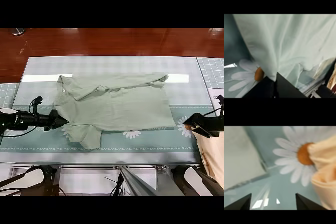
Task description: Fold the shirts.
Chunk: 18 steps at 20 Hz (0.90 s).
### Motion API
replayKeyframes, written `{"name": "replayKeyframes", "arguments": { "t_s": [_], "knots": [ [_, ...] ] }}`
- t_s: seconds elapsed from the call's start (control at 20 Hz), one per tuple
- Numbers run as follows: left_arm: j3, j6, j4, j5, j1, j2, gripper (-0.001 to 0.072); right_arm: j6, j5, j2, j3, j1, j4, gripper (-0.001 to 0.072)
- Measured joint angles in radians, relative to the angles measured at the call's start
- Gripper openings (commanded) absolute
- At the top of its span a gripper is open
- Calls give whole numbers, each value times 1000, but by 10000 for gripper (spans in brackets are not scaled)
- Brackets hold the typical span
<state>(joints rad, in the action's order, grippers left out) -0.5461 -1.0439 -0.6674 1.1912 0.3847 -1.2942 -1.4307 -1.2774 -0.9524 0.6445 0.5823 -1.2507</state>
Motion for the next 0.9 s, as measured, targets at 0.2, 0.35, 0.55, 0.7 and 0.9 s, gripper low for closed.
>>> {"name": "replayKeyframes", "arguments": {
  "t_s": [0.2,0.35,0.55,0.7,0.9],
  "knots": [
    [-1,26,10,14,1,-2,21,-40,-27,-58,0,0,-39,632],
    [-1,35,11,16,1,-2,21,-2,-8,-133,0,0,66,632],
    [-1,39,13,4,1,-2,21,65,23,-241,8,0,226,632],
    [-1,40,13,-7,-2,-2,21,96,39,-304,10,0,288,632],
    [-1,41,13,-13,-5,-2,21,122,66,-340,11,-10,350,632]
  ]
}}
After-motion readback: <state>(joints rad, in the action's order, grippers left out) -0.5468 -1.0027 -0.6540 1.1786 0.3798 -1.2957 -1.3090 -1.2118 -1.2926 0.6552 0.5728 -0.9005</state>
